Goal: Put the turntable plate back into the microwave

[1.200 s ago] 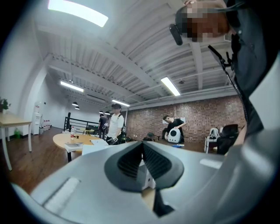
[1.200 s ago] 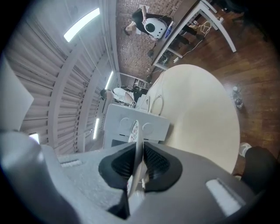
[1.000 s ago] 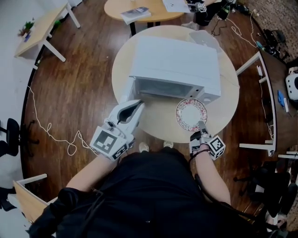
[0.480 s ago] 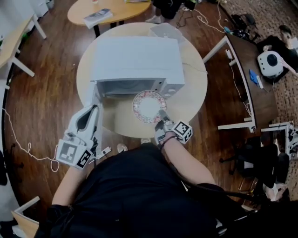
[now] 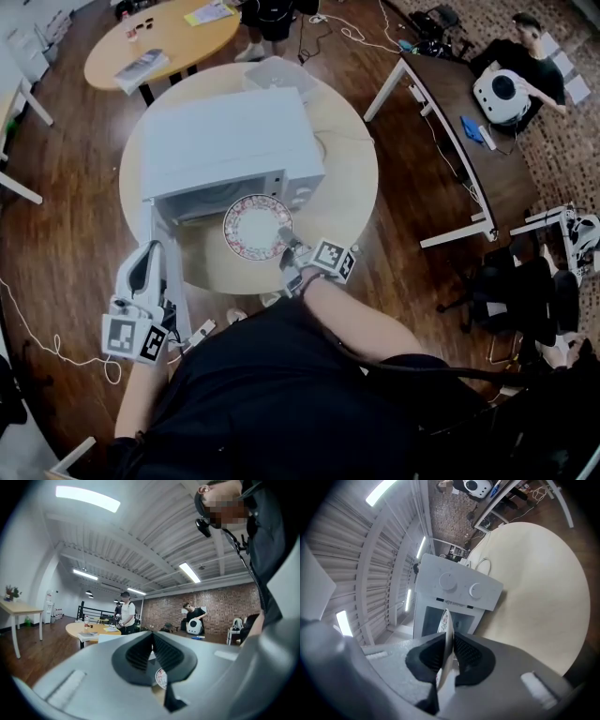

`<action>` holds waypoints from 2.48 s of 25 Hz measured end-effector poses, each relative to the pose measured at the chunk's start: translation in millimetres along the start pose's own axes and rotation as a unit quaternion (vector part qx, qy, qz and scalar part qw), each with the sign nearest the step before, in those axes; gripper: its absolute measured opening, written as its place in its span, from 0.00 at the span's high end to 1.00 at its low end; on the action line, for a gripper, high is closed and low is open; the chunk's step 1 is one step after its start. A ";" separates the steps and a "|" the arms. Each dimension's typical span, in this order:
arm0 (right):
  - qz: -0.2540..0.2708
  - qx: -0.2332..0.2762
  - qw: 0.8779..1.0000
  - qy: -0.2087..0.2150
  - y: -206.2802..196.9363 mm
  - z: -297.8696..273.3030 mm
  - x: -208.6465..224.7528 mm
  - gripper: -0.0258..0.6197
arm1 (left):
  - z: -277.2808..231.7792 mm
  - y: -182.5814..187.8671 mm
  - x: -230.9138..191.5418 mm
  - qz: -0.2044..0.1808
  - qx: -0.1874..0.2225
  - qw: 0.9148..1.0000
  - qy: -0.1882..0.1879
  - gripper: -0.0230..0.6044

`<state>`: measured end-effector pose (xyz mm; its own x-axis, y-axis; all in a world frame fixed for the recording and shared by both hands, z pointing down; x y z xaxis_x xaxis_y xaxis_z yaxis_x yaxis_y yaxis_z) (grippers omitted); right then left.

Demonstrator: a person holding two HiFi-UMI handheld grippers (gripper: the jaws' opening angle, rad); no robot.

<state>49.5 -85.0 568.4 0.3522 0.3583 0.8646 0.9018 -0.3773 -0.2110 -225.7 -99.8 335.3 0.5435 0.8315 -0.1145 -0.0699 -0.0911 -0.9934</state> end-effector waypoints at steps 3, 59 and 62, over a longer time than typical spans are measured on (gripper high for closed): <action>0.007 -0.014 1.000 0.004 -2.7 -3.3 -2.6 0.92 | -4.6 -2.3 1.5 0.001 0.002 1.000 0.001 0.96; 0.017 -0.104 0.994 0.021 4.1 -89.7 -36.4 0.92 | -63.7 -0.3 -19.4 -0.019 -0.020 0.999 0.042 0.96; 0.020 -0.104 0.994 0.020 4.5 -95.4 -35.3 0.92 | -68.9 -1.8 -23.2 -0.020 -0.024 0.999 0.041 0.96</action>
<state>17.2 -180.8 580.4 0.3727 0.3057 0.8761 0.8144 -0.5604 -0.1509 -180.6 -156.7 339.1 0.6112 0.7880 -0.0738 -0.0075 -0.0875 -0.9961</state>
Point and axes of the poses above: the fingertips, and each gripper's own axes: z backward along the fingers, x to its right, y out of its top, the point moved 1 cm from there along z, backward along the fingers, and after that the axes turned 11 degrees about -y, right-handed, at the moved point
